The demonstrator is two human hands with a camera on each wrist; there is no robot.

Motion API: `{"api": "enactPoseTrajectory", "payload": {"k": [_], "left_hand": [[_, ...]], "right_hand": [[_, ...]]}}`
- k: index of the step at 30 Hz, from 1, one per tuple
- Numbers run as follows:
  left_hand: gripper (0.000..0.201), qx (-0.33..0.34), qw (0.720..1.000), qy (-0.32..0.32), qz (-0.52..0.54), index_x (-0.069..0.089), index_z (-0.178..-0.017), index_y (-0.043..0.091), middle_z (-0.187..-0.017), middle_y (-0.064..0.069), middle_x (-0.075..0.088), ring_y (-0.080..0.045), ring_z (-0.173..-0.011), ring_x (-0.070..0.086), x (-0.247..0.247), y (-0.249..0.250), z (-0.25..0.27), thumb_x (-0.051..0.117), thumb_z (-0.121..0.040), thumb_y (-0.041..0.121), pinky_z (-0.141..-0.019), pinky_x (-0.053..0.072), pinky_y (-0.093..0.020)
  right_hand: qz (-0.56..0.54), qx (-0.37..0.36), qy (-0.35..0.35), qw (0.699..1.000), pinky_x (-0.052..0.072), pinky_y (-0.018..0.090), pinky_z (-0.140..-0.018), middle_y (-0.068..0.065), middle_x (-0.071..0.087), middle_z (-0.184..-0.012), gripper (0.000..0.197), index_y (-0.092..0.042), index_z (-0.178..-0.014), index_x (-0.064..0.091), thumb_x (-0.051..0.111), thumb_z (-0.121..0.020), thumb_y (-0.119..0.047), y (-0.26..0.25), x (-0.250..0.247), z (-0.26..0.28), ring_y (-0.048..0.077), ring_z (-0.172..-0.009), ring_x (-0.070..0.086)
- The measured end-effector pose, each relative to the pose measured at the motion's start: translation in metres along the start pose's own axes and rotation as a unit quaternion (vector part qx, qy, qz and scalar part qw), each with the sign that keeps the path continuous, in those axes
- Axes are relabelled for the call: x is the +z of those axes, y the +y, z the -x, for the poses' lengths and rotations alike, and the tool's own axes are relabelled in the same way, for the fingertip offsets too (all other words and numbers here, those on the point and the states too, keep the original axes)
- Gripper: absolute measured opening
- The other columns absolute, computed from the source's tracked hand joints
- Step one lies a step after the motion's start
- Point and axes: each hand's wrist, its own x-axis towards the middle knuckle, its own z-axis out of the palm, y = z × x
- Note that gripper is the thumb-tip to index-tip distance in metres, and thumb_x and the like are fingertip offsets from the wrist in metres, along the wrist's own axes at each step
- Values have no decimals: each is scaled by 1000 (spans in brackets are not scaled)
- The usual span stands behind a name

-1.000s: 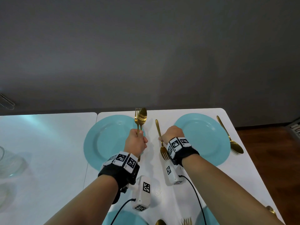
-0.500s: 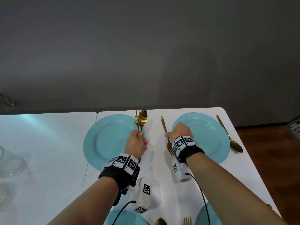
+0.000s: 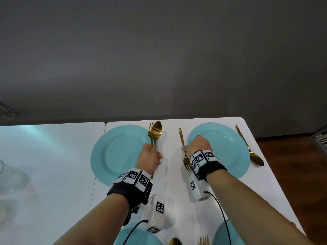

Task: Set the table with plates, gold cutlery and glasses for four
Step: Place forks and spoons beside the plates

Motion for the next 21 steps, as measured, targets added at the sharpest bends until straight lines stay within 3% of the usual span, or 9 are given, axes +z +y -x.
{"api": "enactPoseTrajectory", "payload": {"k": [2,4,7,9,12,15,18,21], "left_hand": [[15,-12,1000,-10,21,43,-106,13,-70,-3,58,-15,-56,47,-2,3,1,30,-98,12,-52,38,-24],[16,-16,999,-21,29,42,-108,11,-72,-3,61,-15,-55,47,-3,4,2,30,-99,12,-51,37,-24],[22,-13,999,-35,20,43,-113,2,-70,-5,63,-15,-51,46,-3,5,3,29,-99,11,-44,36,-25],[21,-2,999,-31,-9,44,-109,-2,-61,-6,59,-15,-43,45,-3,7,4,28,-99,9,-39,35,-23],[22,6,999,-22,-30,46,-105,-5,-53,-4,55,-9,-31,46,-6,8,5,28,-97,5,-35,36,-21],[30,-3,999,-34,-17,48,-109,-12,-58,-6,64,-7,-27,45,-9,5,4,27,-95,3,-36,39,-24],[28,-5,1000,-29,-9,45,-113,-5,-71,-10,70,-9,-32,46,-10,4,4,26,-96,6,-41,40,-27],[25,1,999,-31,-7,42,-114,1,-72,-10,69,-10,-35,47,-12,6,7,25,-97,8,-44,40,-26]], "right_hand": [[-8,-35,9,999,54,35,-80,7,64,-104,45,-11,-108,55,73,-77,-38,-7,-4,5,27,-96,64],[-9,-147,32,989,50,31,-82,3,62,-107,32,-16,-108,57,67,-84,-34,-17,-7,17,24,-99,61],[65,-378,-5,924,40,26,-84,-4,58,-115,23,-24,-114,63,56,-92,-21,-35,-13,43,16,-106,55],[153,-457,-43,875,40,31,-90,-5,58,-120,28,-23,-116,65,53,-92,-15,-44,-11,53,14,-112,53],[236,-464,-60,852,42,41,-96,-3,62,-114,27,-24,-112,67,54,-90,-15,-52,-10,54,17,-110,54],[269,-476,-71,834,47,35,-82,-1,65,-108,31,-26,-113,66,57,-87,-10,-58,-12,53,20,-104,58],[309,-490,-61,813,42,31,-73,3,63,-109,34,-21,-115,66,52,-89,-3,-62,-15,54,22,-103,59],[376,-510,-41,773,41,31,-71,5,60,-112,30,-13,-112,66,44,-94,-3,-63,-16,56,23,-105,58]]}}
